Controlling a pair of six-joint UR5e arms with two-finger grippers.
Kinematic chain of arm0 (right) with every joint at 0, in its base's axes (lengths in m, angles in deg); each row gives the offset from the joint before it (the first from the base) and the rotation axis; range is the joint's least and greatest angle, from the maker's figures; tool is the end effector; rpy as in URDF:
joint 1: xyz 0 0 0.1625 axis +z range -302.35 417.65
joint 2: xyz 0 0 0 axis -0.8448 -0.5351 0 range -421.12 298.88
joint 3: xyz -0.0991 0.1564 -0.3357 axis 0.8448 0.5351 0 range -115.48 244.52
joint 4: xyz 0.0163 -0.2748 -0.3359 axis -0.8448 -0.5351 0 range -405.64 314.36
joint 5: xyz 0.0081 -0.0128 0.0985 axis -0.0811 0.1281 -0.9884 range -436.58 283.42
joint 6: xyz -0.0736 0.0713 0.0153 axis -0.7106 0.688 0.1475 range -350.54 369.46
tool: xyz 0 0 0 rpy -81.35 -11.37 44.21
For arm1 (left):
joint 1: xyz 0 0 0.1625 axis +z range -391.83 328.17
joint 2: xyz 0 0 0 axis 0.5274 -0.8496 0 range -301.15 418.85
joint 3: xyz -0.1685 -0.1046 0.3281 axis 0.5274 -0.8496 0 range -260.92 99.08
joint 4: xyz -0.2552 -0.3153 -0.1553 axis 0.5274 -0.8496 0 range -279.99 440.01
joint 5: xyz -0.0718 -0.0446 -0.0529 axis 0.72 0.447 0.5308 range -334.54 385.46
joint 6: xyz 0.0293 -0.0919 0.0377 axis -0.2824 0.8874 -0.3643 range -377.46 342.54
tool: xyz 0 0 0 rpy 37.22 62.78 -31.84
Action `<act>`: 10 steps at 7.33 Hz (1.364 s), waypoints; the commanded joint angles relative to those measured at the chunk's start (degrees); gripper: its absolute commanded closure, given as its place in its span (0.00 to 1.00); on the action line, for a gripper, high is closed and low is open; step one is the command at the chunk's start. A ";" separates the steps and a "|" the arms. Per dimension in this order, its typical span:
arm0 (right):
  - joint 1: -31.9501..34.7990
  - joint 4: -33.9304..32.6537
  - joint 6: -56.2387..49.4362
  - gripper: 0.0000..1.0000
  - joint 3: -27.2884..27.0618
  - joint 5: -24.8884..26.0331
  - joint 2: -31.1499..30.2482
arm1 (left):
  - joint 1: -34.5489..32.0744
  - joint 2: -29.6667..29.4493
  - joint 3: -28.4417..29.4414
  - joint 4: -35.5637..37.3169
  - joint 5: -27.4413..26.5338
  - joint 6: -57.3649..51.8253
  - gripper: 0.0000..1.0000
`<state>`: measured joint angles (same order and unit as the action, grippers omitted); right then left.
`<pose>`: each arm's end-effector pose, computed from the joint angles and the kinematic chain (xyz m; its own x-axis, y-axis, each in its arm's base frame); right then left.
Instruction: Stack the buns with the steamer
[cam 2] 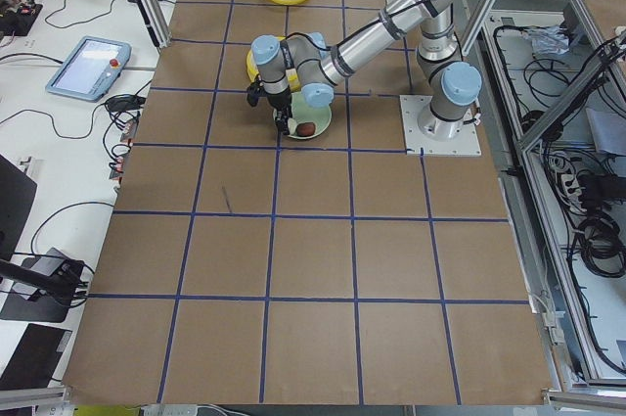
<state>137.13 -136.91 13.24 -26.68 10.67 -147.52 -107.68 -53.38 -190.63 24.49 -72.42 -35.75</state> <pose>0.0393 -0.5454 0.4011 -0.9674 0.2496 -0.0438 0.2466 0.9670 0.0646 0.0160 -0.5508 0.1264 -0.9922 0.0881 -0.0882 0.0726 0.9835 0.1660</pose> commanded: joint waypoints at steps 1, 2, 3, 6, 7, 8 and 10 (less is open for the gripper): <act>-2.31 -1.27 -0.44 0.00 -4.40 7.25 0.87 | -0.26 1.30 -0.15 0.24 -0.04 0.27 0.68; -3.36 -5.45 -0.61 0.00 -8.69 8.36 0.96 | -0.27 1.57 -0.06 0.24 -0.04 0.45 0.65; -3.54 -9.76 -2.09 0.00 -12.65 8.38 1.31 | -0.27 1.83 -0.06 0.24 -0.04 0.45 0.52; -5.99 -25.07 -13.83 0.00 -16.47 8.29 7.53 | -1.75 5.42 0.12 -0.11 0.40 1.32 0.75; -8.18 -27.10 -18.32 0.00 -16.38 8.11 9.12 | -3.24 9.01 0.29 -1.59 0.31 2.89 0.81; -8.38 -30.34 -18.63 0.00 -16.29 8.11 10.96 | -4.56 12.18 0.90 -5.87 0.49 4.56 0.90; -9.25 -37.81 -20.55 0.13 -16.20 6.02 15.44 | -11.04 13.53 3.00 -7.32 4.67 13.67 0.93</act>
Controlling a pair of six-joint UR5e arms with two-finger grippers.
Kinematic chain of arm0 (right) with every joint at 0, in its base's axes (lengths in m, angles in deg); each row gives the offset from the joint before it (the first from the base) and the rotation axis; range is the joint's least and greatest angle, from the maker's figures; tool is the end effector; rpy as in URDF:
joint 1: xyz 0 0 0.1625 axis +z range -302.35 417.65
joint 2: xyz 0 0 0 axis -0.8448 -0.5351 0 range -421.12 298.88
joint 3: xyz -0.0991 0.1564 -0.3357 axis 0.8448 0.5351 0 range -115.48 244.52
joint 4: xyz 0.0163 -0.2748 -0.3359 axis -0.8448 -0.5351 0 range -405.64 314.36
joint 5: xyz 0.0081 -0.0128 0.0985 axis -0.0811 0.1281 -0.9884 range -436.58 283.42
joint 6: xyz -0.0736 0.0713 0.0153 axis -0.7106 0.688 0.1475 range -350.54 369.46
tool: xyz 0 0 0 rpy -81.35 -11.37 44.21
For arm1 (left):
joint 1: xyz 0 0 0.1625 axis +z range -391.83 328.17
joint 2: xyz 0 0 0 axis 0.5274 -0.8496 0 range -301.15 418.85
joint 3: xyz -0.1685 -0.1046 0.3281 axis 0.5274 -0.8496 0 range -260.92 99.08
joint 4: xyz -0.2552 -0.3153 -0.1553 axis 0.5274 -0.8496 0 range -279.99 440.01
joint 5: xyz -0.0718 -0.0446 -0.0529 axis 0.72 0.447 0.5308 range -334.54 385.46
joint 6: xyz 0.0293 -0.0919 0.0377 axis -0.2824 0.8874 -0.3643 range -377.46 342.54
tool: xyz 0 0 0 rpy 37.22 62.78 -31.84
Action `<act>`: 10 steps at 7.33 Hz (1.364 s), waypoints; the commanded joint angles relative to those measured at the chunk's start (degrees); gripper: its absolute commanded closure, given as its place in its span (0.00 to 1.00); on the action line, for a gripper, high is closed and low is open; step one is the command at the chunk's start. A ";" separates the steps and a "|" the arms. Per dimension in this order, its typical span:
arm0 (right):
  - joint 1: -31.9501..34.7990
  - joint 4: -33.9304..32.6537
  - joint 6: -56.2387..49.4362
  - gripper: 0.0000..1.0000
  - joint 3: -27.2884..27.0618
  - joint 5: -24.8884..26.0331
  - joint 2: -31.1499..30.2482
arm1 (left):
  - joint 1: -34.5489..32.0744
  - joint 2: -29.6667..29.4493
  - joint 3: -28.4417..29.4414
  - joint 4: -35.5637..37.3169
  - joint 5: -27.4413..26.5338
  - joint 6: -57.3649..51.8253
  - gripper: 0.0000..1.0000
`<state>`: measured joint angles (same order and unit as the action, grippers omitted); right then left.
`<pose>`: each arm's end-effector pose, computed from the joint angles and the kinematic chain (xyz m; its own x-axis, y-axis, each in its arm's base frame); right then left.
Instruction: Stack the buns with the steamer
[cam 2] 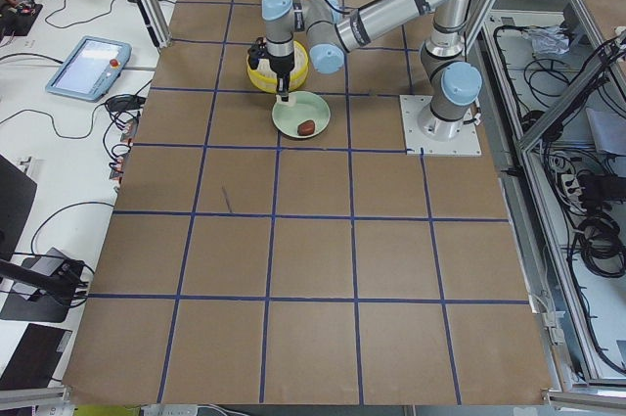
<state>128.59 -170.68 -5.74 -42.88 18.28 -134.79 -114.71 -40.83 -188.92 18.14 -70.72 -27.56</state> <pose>-0.0631 -0.5639 0.2000 -0.9938 0.0681 0.0876 0.0683 0.9977 0.0001 -0.0555 -0.5421 0.2462 -0.9929 0.0518 -0.1072 0.0509 0.9986 0.0112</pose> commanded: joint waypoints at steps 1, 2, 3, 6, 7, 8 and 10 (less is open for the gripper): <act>-2.63 -5.98 -6.20 0.22 0.08 -5.61 4.39 | -8.74 0.20 3.21 -0.10 4.93 12.93 0.93; -4.74 -6.09 -7.99 0.47 -0.09 -7.91 5.11 | -12.44 -0.68 5.15 -0.09 5.30 16.48 0.93; -4.85 -6.09 -8.18 0.61 -0.09 -8.46 5.20 | -14.57 -2.26 5.60 2.87 9.48 19.04 0.93; -4.94 -5.22 -9.32 0.92 0.61 -8.46 4.33 | -15.03 -9.03 5.52 10.54 10.84 19.60 0.61; -4.85 -4.69 -9.24 0.92 2.53 -8.55 3.19 | -15.03 -9.13 5.52 10.63 10.58 19.51 0.25; -3.89 -1.64 -8.98 0.92 5.16 -9.33 0.57 | -15.03 -9.13 5.61 10.63 10.75 19.68 0.08; 2.49 4.79 -0.17 0.92 6.24 -13.37 -4.01 | -15.03 -9.13 5.43 10.55 11.28 20.47 0.00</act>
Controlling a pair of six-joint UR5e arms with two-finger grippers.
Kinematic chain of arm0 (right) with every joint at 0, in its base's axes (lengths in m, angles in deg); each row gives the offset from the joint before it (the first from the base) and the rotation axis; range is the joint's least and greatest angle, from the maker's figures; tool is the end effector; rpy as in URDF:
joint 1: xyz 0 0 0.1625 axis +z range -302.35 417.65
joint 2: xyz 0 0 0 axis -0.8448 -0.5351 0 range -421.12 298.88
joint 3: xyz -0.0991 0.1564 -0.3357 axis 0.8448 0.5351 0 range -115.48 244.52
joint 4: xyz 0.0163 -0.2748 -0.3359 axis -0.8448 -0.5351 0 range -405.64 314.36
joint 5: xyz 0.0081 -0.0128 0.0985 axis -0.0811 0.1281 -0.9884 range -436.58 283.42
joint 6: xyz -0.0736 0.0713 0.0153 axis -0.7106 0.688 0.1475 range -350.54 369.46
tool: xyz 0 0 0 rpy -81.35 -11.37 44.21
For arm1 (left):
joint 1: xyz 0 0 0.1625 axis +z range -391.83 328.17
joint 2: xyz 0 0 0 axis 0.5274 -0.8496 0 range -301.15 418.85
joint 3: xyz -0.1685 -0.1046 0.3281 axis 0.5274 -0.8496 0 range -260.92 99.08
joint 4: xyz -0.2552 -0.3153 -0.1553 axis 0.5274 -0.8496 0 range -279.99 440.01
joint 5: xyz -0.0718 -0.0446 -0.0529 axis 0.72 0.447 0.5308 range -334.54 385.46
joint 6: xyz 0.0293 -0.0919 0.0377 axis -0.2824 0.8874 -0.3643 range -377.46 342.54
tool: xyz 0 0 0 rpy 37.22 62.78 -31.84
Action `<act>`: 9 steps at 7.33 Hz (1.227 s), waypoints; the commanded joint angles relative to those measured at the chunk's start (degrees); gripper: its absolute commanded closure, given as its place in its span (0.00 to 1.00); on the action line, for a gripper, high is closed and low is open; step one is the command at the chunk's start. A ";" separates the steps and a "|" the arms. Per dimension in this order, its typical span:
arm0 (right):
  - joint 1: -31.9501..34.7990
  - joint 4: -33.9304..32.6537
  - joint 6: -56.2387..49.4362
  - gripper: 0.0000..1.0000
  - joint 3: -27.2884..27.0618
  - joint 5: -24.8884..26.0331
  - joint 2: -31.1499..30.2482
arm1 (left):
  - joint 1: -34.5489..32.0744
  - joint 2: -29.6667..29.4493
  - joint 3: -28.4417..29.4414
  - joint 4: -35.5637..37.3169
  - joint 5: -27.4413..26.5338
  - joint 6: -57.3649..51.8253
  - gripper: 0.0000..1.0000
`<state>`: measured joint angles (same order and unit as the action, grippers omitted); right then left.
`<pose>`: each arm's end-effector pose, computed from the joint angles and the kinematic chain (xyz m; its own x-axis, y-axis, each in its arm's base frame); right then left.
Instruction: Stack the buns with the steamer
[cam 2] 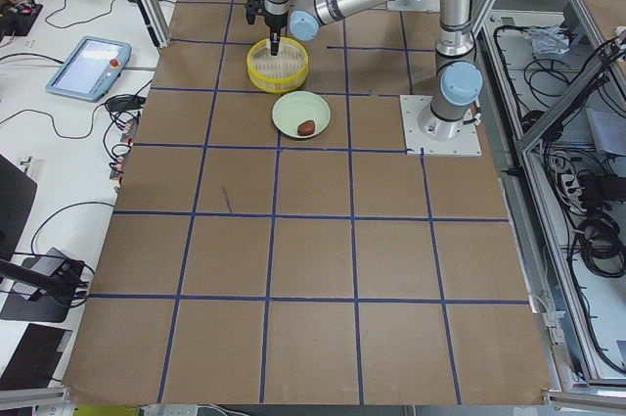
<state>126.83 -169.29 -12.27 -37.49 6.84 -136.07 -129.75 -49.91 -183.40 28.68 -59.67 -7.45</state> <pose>-0.0699 -0.5923 0.2539 -0.9976 -0.0272 -0.0634 -0.0175 0.9887 -0.1488 -0.2220 -0.5637 0.2216 -0.9941 -0.0248 0.1055 -0.0368 0.9930 -0.1126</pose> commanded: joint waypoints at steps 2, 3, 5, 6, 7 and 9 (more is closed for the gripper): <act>17.14 6.13 23.83 0.92 1.81 1.54 -5.20 | 0.00 -0.05 -0.35 0.00 0.23 0.45 0.00; 23.82 6.14 33.58 0.91 1.99 2.70 -4.77 | 0.00 -0.05 -0.70 0.00 0.23 0.19 0.00; 31.60 5.87 43.59 0.91 3.39 4.89 -2.41 | 1.22 1.95 0.09 0.00 -1.70 -7.40 0.00; 32.41 6.05 44.31 0.91 4.27 5.08 -1.87 | 4.80 2.75 -0.52 -0.61 -5.01 -13.11 0.00; 33.37 6.05 45.53 0.91 4.36 5.09 -1.78 | 9.01 3.37 -1.66 -1.48 -5.31 -17.52 0.00; 36.87 5.88 48.87 0.91 4.89 5.26 0.14 | 16.49 4.77 -5.86 -1.58 -5.31 -28.42 0.00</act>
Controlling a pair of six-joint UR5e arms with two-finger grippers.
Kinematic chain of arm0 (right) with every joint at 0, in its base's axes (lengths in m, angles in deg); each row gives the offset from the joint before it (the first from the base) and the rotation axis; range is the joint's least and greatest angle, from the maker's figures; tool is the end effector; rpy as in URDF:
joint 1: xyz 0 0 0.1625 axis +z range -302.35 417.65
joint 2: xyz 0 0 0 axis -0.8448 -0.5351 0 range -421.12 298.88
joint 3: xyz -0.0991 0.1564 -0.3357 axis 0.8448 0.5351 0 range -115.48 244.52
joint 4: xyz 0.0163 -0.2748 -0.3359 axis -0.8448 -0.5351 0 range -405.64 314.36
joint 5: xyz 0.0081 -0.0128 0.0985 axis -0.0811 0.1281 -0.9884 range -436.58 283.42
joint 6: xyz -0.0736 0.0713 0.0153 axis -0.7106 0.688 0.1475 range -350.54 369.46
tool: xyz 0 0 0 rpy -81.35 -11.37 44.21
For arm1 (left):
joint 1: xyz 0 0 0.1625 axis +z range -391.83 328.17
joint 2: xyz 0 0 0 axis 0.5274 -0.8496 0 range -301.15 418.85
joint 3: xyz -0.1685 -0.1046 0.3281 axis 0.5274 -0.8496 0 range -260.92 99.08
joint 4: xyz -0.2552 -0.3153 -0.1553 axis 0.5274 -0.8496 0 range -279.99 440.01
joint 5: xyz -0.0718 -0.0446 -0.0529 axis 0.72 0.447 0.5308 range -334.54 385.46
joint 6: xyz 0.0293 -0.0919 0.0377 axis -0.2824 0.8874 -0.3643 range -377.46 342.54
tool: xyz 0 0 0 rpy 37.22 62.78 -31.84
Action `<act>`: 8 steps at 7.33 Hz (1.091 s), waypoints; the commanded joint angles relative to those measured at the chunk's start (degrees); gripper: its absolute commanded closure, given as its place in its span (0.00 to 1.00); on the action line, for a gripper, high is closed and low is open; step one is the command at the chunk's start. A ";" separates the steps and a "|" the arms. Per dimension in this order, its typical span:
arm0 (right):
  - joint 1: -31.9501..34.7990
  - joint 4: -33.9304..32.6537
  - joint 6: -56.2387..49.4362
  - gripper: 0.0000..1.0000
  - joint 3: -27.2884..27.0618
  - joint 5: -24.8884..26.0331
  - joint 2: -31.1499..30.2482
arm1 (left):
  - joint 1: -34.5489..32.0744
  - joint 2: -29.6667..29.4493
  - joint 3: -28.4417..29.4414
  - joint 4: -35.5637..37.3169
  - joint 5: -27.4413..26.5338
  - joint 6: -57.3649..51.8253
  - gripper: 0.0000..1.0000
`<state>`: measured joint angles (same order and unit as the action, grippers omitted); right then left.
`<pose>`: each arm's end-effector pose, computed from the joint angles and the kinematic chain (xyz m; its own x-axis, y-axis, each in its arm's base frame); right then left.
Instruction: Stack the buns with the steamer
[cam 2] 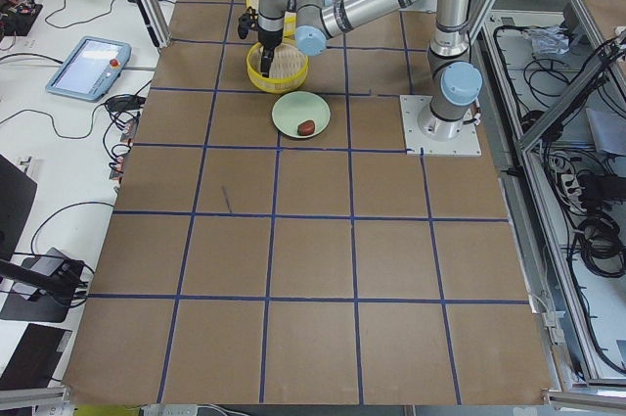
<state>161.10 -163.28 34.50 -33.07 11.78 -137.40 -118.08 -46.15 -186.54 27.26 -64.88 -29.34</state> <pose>0.2689 -0.5387 0.2928 -0.9780 0.1957 -0.0726 0.2017 0.9755 -0.0878 -0.0955 -0.5734 0.2308 -0.9898 0.1394 -0.0294 0.1418 0.9836 -0.1117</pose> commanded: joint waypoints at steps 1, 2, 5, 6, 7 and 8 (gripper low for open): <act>6.99 -0.22 5.51 0.91 4.30 3.37 4.44 | 7.47 1.54 -6.40 0.01 0.07 -9.88 0.00; 10.86 1.26 7.80 0.91 10.08 4.10 9.08 | 10.28 1.72 -9.57 0.36 0.08 -11.57 0.00; 13.62 4.25 9.06 0.89 13.39 2.87 12.73 | 15.49 1.63 -13.73 0.11 -0.10 -13.43 0.00; 13.54 4.26 8.71 0.89 13.56 3.75 12.73 | 15.41 1.63 -13.82 0.02 -0.10 -10.73 0.00; 13.53 4.18 8.71 0.89 13.74 4.19 12.73 | 15.40 1.63 -13.91 -0.07 -0.19 -10.27 0.02; 13.10 4.00 8.27 0.89 13.65 4.11 12.82 | 15.40 1.63 -14.26 -0.16 -0.28 -10.35 0.12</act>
<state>174.51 -159.19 43.17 -19.45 15.70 -124.70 -102.72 -44.51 -200.43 27.22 -65.06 -40.13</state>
